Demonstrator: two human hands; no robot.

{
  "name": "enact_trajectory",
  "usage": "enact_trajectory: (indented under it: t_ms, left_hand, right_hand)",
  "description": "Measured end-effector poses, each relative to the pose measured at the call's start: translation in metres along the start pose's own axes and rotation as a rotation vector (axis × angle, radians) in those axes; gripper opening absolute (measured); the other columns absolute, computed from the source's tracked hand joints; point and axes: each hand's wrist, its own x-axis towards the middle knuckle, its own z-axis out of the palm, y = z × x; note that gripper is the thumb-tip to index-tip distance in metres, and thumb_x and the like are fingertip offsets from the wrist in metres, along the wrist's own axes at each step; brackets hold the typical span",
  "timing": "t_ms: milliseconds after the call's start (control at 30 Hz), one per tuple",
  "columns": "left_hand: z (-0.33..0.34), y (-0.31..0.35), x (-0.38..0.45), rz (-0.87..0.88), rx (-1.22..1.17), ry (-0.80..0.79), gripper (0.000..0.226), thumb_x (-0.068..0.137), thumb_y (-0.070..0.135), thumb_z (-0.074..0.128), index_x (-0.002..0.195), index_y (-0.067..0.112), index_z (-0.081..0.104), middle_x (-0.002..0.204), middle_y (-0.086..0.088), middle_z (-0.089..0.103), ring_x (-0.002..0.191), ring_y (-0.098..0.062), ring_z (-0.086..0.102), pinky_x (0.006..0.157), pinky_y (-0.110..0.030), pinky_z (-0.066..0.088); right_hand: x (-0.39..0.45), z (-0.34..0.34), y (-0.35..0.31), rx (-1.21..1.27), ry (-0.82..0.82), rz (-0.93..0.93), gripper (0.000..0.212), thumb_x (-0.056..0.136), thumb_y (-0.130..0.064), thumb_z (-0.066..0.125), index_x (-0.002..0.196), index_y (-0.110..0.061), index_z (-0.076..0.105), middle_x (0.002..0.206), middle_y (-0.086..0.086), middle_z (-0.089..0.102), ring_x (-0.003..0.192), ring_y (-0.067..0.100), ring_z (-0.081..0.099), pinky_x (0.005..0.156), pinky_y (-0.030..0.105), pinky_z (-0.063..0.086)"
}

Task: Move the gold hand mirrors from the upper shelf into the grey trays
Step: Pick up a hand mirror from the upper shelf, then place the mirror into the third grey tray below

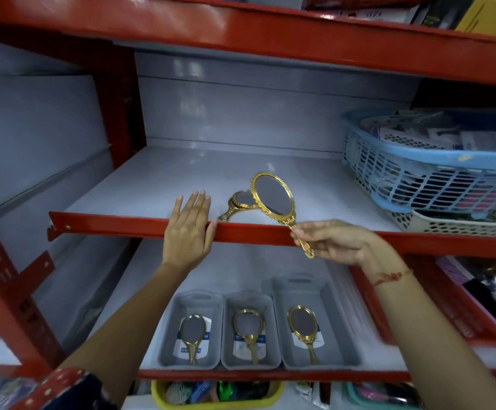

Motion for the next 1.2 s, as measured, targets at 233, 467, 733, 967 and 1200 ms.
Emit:
enact_trajectory:
  t_ms: [233,467,733,967,1200]
  left_hand:
    - [0.006,0.001,-0.003,0.009,0.02,0.065,0.06,0.101,0.036,0.017,0.136,0.001,0.052,0.14,-0.014,0.055,0.135,-0.027,0.049,0.119,-0.046,0.027]
    - [0.016,0.0,-0.001,0.02,0.017,0.17,0.056,0.101,0.034,0.022,0.136,0.002,0.052,0.141,-0.014,0.054,0.136,-0.028,0.047,0.118,-0.048,0.027]
    - [0.033,-0.006,0.003,0.076,0.049,0.34,0.051,0.101,0.03,0.027,0.136,0.003,0.052,0.142,-0.012,0.054,0.136,-0.026,0.048,0.119,-0.045,0.026]
    - [0.043,-0.011,0.007,0.103,0.072,0.404,0.051,0.1,0.029,0.028,0.137,0.004,0.051,0.141,-0.012,0.055,0.134,-0.024,0.05,0.12,-0.042,0.023]
    - [0.042,-0.011,0.007,0.099,0.072,0.399,0.051,0.099,0.029,0.028,0.139,0.004,0.049,0.143,-0.012,0.053,0.136,-0.025,0.048,0.122,-0.041,0.019]
  right_hand:
    - [-0.025,-0.026,0.113,0.115,0.001,0.191,0.019,0.062,-0.007,0.073,0.076,-0.014,0.082,0.08,0.001,0.079,0.073,0.009,0.076,0.058,0.019,0.059]
    - [0.0,-0.054,0.184,0.017,0.178,0.453,0.034,0.068,-0.013,0.076,0.101,-0.018,0.07,0.087,-0.008,0.077,0.091,0.007,0.065,0.073,0.022,0.049]
    - [0.025,-0.066,0.243,-0.027,0.421,0.545,0.039,0.072,0.0,0.077,0.109,0.007,0.068,0.091,0.007,0.073,0.081,0.017,0.066,0.063,0.026,0.052]
    - [0.04,-0.067,0.264,-0.272,0.599,0.498,0.035,0.063,-0.008,0.086,0.095,0.002,0.076,0.101,0.015,0.075,0.094,0.027,0.069,0.09,0.036,0.056]
    - [0.039,-0.064,0.246,-0.431,0.604,0.475,0.037,0.063,-0.006,0.08,0.093,0.014,0.071,0.089,0.02,0.072,0.076,0.021,0.061,0.067,0.027,0.046]
